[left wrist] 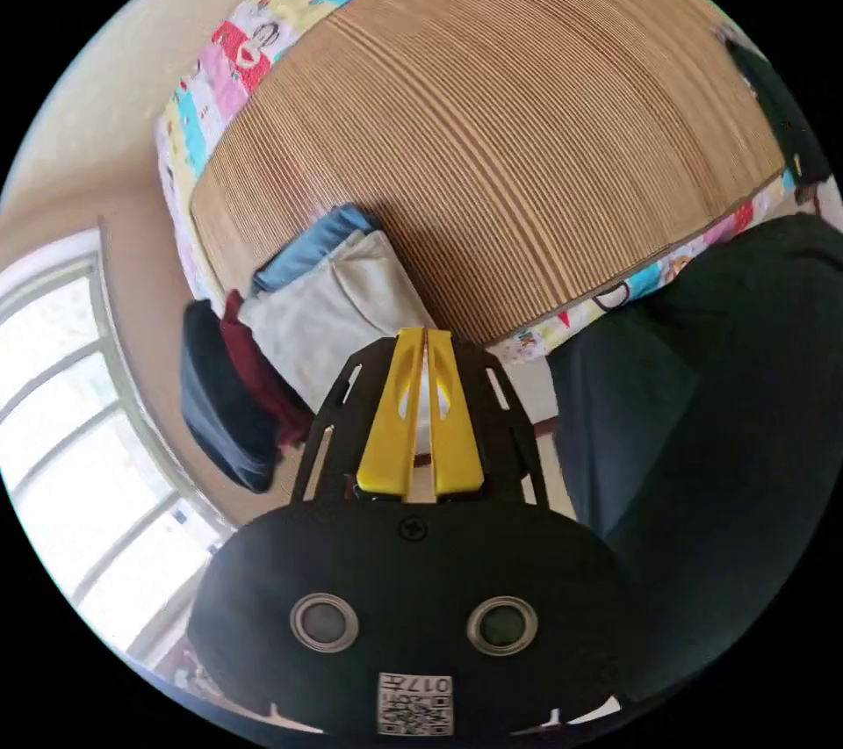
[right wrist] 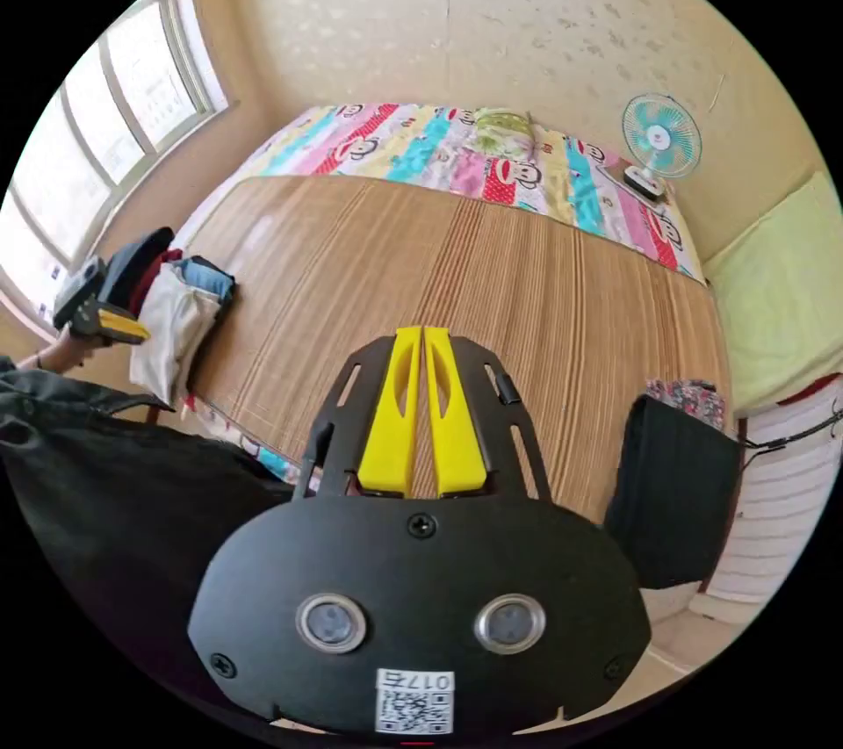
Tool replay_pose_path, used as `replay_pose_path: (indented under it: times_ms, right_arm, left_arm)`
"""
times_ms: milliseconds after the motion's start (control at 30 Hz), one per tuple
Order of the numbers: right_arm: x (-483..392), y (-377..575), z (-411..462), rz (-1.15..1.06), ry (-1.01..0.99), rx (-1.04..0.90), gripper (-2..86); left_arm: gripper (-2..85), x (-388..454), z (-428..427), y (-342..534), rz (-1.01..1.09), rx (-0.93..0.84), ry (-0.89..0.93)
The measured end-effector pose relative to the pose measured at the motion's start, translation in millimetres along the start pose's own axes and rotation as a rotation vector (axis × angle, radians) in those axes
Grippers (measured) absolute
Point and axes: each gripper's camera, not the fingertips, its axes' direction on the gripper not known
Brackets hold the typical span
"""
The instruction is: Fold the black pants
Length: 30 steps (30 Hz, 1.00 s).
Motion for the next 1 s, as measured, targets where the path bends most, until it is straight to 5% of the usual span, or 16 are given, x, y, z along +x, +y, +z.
replay_pose_path:
  times_ms: [100, 267, 400, 533, 733, 867, 1000]
  right_arm:
    - [-3.8, -21.6, -15.1, 0.091, -0.374, 0.148, 0.3]
    - [-15.3, -1.4, -22.5, 0.073, -0.847, 0.287, 0.2]
    - [-27.4, 26.1, -30.9, 0.048, -0.852, 0.273, 0.1]
    - [-25.7, 63.8, -31.2, 0.129, -0.807, 0.212, 0.2]
    - [-2.5, 147.9, 3.5, 0.394, -0.823, 0.062, 0.3]
    - [22.8, 209.8, -9.4, 0.552, -0.800, 0.173, 0.3]
    - [50.3, 240.3, -8.9, 0.637, -0.862, 0.300, 0.2]
  left_arm:
    - [-0.3, -46.9, 17.3, 55.4, -0.226, 0.082, 0.306]
    - [1.1, -136.3, 21.7, 167.9, -0.635, 0.357, 0.434]
    - [10.0, -248.8, 22.3, 273.6, -1.039, 0.532, 0.418]
    - [11.5, -341.6, 37.8, 346.9, -1.223, 0.615, 0.441]
    - [6.6, -382.1, 117.2, 336.5, -1.112, 0.477, 0.757]
    - [3.7, -370.2, 70.6, 325.4, -0.841, 0.923, 1.132]
    - [3.6, -312.7, -62.0, 246.6, -0.423, 1.085, 1.122]
